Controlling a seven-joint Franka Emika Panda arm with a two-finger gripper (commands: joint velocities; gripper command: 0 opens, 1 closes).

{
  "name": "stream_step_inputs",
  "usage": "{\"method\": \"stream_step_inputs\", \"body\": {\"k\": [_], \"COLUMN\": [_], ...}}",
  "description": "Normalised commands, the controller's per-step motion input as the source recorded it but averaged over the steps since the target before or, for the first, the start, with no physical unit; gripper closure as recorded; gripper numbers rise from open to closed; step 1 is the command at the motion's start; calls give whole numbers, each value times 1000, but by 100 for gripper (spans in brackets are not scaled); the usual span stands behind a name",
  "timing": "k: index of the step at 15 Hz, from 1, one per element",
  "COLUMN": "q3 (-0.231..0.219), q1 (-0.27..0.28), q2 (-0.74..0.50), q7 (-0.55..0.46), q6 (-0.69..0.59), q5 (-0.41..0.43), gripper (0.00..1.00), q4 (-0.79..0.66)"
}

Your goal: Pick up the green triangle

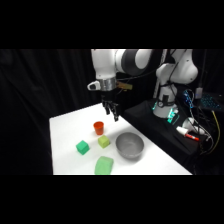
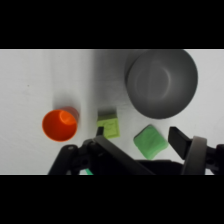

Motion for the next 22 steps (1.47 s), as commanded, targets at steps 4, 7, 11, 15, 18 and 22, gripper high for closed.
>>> {"method": "stream_step_inputs", "body": {"k": [4,7,11,15,18,22], "q3": [33,67,80,83,50,4], "q1": [0,42,73,92,83,66], "q2": [78,187,201,243,311,392], "q7": [26,63,71,84,106,153], "q6": [74,167,142,167,215,180], "q5": [-7,-15,0,-13,-86,-141], "gripper": [0,0,0,0,0,0], "q4": [65,193,258,271,264,294]}}
